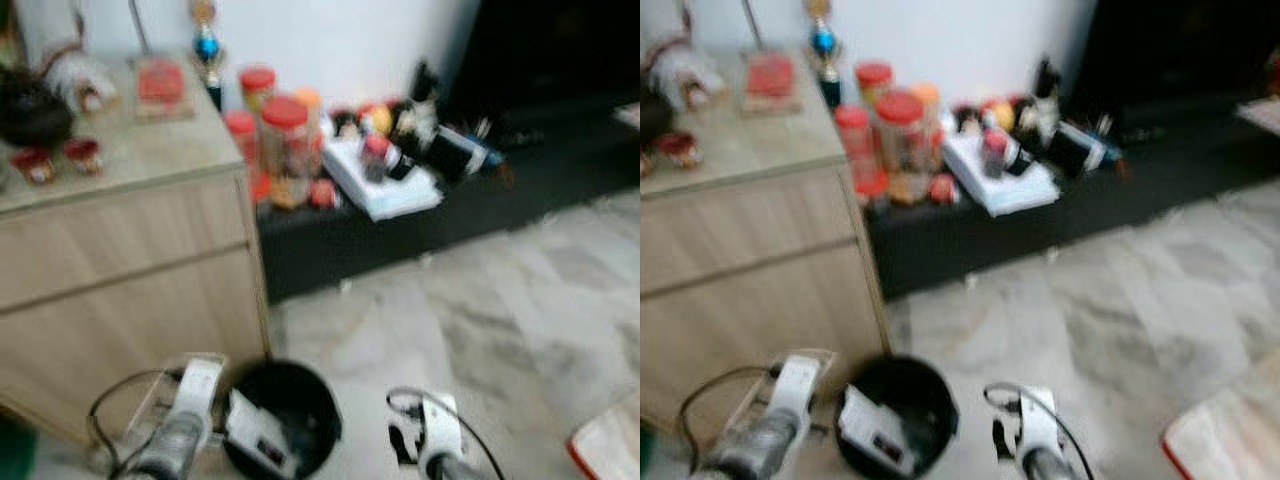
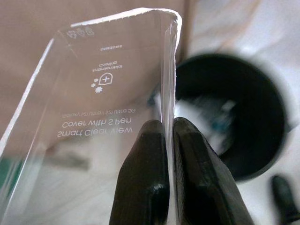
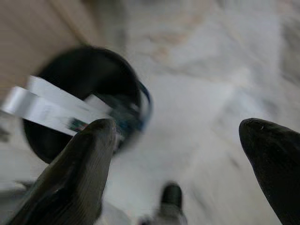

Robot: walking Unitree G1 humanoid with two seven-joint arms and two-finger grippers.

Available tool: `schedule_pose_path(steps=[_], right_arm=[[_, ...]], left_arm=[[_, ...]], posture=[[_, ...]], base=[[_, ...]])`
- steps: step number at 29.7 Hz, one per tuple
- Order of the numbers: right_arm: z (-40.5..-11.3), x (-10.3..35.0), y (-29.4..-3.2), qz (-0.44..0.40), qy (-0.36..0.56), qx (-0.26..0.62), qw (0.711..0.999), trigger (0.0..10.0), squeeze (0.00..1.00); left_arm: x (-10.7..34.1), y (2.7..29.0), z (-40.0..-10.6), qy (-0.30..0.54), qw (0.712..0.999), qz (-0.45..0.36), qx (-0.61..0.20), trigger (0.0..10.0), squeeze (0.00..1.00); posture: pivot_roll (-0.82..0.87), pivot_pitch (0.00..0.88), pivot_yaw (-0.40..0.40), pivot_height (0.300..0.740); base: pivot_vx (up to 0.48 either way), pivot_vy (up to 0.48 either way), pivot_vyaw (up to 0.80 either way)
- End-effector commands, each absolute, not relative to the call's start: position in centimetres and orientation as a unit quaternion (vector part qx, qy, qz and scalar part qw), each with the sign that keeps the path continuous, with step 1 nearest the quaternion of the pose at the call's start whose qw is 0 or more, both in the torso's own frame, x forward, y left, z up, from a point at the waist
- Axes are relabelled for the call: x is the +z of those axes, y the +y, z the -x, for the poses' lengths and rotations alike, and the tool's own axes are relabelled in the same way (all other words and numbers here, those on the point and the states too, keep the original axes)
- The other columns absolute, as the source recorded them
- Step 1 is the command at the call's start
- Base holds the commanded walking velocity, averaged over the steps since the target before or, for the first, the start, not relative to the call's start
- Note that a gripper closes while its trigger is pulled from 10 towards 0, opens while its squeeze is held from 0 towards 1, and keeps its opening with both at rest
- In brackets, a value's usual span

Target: Picking trash to rubbish bin

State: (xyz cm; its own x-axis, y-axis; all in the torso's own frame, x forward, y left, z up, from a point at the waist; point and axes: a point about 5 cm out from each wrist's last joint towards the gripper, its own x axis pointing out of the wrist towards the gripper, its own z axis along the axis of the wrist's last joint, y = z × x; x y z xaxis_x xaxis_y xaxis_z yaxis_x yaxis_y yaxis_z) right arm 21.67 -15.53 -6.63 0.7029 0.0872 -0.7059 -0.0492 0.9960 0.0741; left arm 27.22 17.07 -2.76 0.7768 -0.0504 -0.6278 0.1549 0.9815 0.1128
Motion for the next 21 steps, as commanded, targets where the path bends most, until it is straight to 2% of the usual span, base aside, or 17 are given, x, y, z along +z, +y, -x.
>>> schedule_pose_path(steps=[1, 5, 10, 11, 12, 13, 14, 21], right_arm=[[-21.9, -6.4, -15.8, -0.029, 0.375, 0.043, 0.926, 10.0, 0.0], [-23.4, -5.4, -14.2, -0.039, 0.358, 0.107, 0.927, 10.0, 0.0], [-24.7, -4.4, -12.9, -0.046, 0.334, 0.164, 0.927, 10.0, 0.0], [-24.9, -4.1, -12.8, -0.046, 0.326, 0.167, 0.929, 10.0, 0.0], [-25.0, -4.1, -12.8, -0.046, 0.324, 0.168, 0.93, 10.0, 0.0], [-25.0, -4.1, -12.8, -0.047, 0.323, 0.168, 0.93, 10.0, 0.0], [-25.0, -4.0, -12.9, -0.045, 0.322, 0.168, 0.931, 10.0, 0.0], [-24.8, -4.1, -12.8, -0.046, 0.32, 0.179, 0.929, 10.0, 0.0]], left_arm=[[-2.9, 15.8, -27.1, 0.335, 0.937, -0.055, -0.085, 10.0, 0.0], [-2.2, 13.1, -27.9, 0.321, 0.935, -0.026, -0.146, 10.0, 0.0], [-1.8, 11.7, -28.2, 0.316, 0.932, -0.014, -0.179, 10.0, 0.0], [-1.7, 11.6, -28.4, 0.314, 0.932, -0.015, -0.181, 10.0, 0.16], [-1.7, 11.6, -28.4, 0.314, 0.932, -0.015, -0.181, 10.0, 0.16], [-1.7, 11.6, -28.4, 0.313, 0.932, -0.014, -0.182, 10.0, 0.68], [-1.6, 11.6, -28.4, 0.312, 0.933, -0.014, -0.181, 10.0, 1.0], [-1.8, 12.4, -28.2, 0.313, 0.933, -0.013, -0.177, 10.0, 1.0]], posture=[[-0.08, 0.061, -0.03, 0.74], [-0.09, 0.066, -0.032, 0.74], [-0.11, 0.075, -0.035, 0.74], [-0.11, 0.077, -0.036, 0.74], [-0.11, 0.077, -0.036, 0.74], [-0.11, 0.079, -0.039, 0.74], [-0.11, 0.086, -0.043, 0.74], [-0.11, 0.097, -0.053, 0.74]], base=[[0.0, 0.0, 0.0], [0.0, 0.0, 0.0], [0.0, 0.0, 0.0], [0.0, 0.0, 0.0], [0.0, 0.0, 0.0], [0.0, 0.0, 0.0], [0.0, 0.0, 0.0], [0.0, 0.0, 0.0]])
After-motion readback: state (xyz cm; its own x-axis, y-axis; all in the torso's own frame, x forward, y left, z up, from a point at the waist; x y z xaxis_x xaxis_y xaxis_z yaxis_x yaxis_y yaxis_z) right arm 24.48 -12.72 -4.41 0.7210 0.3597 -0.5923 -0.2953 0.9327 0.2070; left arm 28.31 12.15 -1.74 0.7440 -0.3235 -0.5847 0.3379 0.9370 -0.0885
